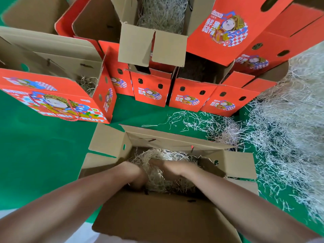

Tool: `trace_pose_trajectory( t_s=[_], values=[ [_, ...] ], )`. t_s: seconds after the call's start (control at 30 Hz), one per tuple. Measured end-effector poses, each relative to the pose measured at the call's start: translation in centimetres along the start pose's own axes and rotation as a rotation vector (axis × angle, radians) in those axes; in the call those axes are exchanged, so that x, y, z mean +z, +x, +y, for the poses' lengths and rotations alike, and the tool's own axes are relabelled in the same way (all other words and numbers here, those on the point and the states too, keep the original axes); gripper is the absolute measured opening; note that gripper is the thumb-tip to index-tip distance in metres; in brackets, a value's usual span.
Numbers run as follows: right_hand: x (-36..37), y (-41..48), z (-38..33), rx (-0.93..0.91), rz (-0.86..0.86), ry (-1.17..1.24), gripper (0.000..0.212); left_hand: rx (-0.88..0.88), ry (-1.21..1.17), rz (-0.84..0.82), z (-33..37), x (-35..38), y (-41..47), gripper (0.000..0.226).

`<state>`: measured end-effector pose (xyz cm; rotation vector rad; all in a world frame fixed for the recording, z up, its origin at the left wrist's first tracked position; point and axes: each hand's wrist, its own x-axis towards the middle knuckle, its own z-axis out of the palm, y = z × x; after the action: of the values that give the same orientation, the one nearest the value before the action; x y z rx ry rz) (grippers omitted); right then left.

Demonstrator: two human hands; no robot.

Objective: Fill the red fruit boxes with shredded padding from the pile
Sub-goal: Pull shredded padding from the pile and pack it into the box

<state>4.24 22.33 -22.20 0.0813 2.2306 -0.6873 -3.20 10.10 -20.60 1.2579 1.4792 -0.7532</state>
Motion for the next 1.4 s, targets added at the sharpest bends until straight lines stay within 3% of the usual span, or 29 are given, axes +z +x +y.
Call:
trace_pose_trajectory(
  t_s=[0.1,0.17,0.23,0.3,0.4,0.47,0.57,0.6,0.67,0.73,0.77,0.83,0.93,1.03,1.13,1.2,1.27,1.3,1.4],
  values=[
    [-1.2,-1.7,0.3,0.144,-0.001,0.124,0.068,-0.113,-0.053,0.149,-0.2,-1.2,-1.3,0.013],
    [-2.0,-3.2,1.4,0.205,0.043,0.050,0.046,-0.143,-0.076,0.342,-0.3,-2.2,-2.1,0.020],
    [-2.4,-4.2,1.9,0.271,0.080,-0.075,0.025,-0.098,-0.040,0.412,-0.1,-2.6,-1.9,0.026],
    [-1.5,-4.4,2.3,0.323,0.060,-0.077,0.021,-0.060,-0.003,0.286,0.5,-2.5,-1.4,0.026],
    [0.5,-4.9,2.7,0.274,-0.142,-0.243,0.030,-0.027,0.225,0.037,0.9,-1.1,1.0,0.042],
    [1.6,-5.2,2.8,0.305,-0.231,-0.341,0.040,-0.063,0.203,0.008,0.3,-0.8,1.5,0.050],
    [0.9,-5.6,1.5,0.367,-0.438,-0.306,0.032,-0.085,0.046,0.097,-0.4,-1.3,1.3,0.055],
    [0.2,-5.6,1.1,0.370,-0.424,-0.303,0.028,-0.105,-0.021,0.144,-0.6,-1.5,1.2,0.056],
    [-0.6,-5.4,0.8,0.313,-0.201,-0.265,0.024,-0.098,-0.075,0.321,-0.5,-2.2,0.8,0.043],
    [-0.7,-4.8,0.3,0.248,0.004,-0.185,0.029,-0.056,-0.081,0.554,-0.8,-3.1,0.1,0.023],
    [-0.5,-4.4,0.2,0.222,0.019,-0.135,0.033,-0.048,-0.080,0.588,-1.1,-3.4,0.0,0.022],
    [0.2,-4.0,-0.3,0.131,-0.073,-0.148,0.046,-0.010,-0.068,0.497,-1.6,-3.5,-0.2,0.025],
    [0.8,-3.4,-0.1,0.119,-0.341,-0.360,0.063,-0.007,-0.037,0.114,-0.8,-1.9,0.2,0.038],
    [1.0,-3.7,0.9,0.066,-0.396,-0.439,0.061,-0.098,0.249,-0.131,-0.2,-0.8,0.3,0.039],
    [0.8,-4.5,1.3,0.109,-0.191,-0.224,0.042,-0.112,0.154,-0.066,-0.2,-1.1,-0.4,0.031],
    [0.9,-4.2,1.5,0.153,0.049,-0.178,0.033,-0.085,-0.036,0.196,-0.2,-1.7,-0.1,0.018],
    [1.0,-3.2,1.5,0.173,0.131,-0.071,0.041,-0.109,-0.206,0.420,-0.5,-1.9,0.6,0.025],
    [1.1,-2.5,1.5,0.196,0.114,0.015,0.049,-0.107,-0.230,0.416,-0.5,-1.9,0.7,0.031],
    [1.3,-1.0,2.2,0.344,-0.016,0.210,0.068,-0.180,-0.265,0.140,0.0,-0.7,1.0,0.060]
  ],
)
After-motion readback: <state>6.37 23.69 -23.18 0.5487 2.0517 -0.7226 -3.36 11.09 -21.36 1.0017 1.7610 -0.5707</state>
